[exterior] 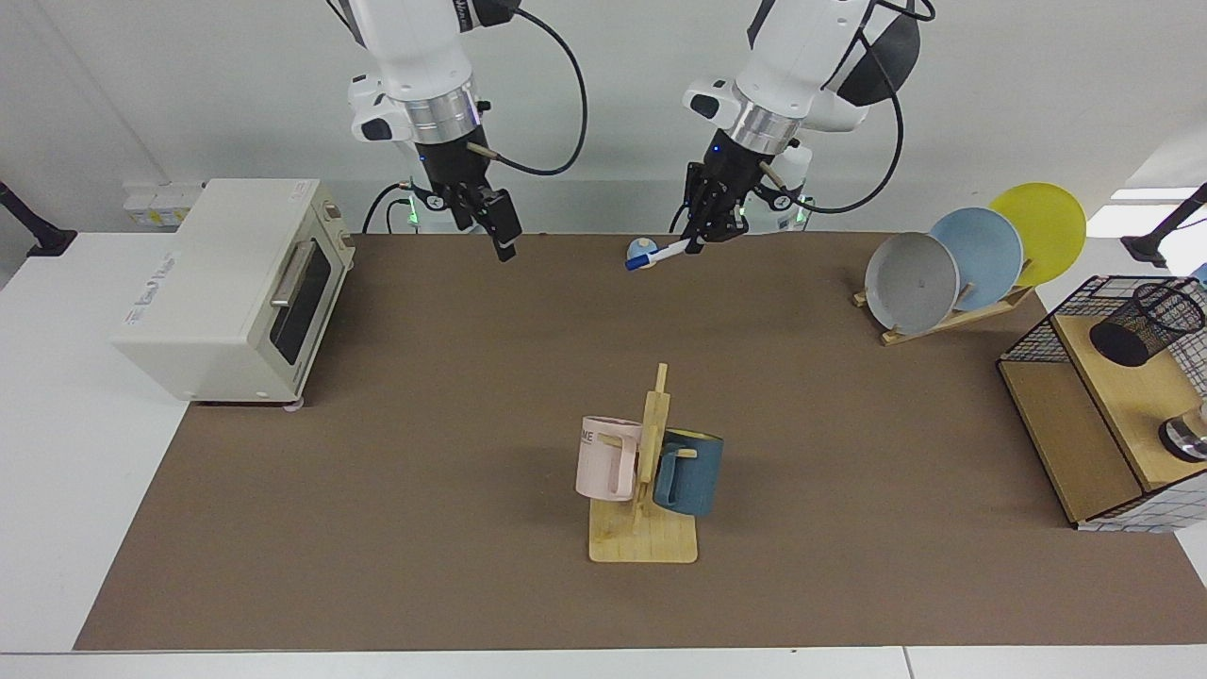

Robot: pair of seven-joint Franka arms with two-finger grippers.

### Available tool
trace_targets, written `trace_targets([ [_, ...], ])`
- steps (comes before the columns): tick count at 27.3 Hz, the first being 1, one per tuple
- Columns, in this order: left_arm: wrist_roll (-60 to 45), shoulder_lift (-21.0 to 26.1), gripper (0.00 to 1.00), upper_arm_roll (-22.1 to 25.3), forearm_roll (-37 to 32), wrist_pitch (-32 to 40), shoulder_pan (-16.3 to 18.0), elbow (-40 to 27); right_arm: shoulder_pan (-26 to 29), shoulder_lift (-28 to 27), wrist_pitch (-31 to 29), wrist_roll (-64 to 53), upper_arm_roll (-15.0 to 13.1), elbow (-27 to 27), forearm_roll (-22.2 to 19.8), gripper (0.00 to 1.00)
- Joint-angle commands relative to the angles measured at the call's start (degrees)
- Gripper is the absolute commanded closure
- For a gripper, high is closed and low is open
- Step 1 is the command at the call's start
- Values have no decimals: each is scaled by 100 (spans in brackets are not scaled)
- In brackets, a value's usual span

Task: Put markers into pen holder
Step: 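Carry the marker with the left gripper while the right gripper retracts, then move the marker with the left gripper toward the black mesh holder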

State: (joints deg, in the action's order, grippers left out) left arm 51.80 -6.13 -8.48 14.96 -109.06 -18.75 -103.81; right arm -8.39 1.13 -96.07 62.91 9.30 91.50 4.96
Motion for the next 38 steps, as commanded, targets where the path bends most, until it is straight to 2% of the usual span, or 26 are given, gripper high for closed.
trace_targets([
  [1, -99, -126, 100, 13, -212, 95, 30, -52, 346, 203, 247, -1419, 63, 52, -197, 0],
  [4, -222, -152, 100, 4, -353, 200, 21, -52, 531, 273, 396, -2236, 63, 52, -241, 0],
  [10, -311, -205, 100, 39, -572, 455, 30, -52, 646, 352, 703, -3854, 63, 52, -759, 0],
  [15, -363, -249, 100, 153, -774, 701, 30, 27, 769, 440, 915, -4822, 81, 52, -795, 0],
  [21, -469, -249, 100, 268, -1056, 983, 30, 124, 698, 440, 950, -5174, 125, 8, -795, 0],
  [27, -512, -258, 100, 382, -1232, 1263, 38, 247, 795, 326, 1275, -5806, 107, -282, -672, 0],
  [38, -600, -205, 100, 488, -2172, 1818, 38, 659, 865, 309, 1346, -5668, 72, -300, -698, 0],
])
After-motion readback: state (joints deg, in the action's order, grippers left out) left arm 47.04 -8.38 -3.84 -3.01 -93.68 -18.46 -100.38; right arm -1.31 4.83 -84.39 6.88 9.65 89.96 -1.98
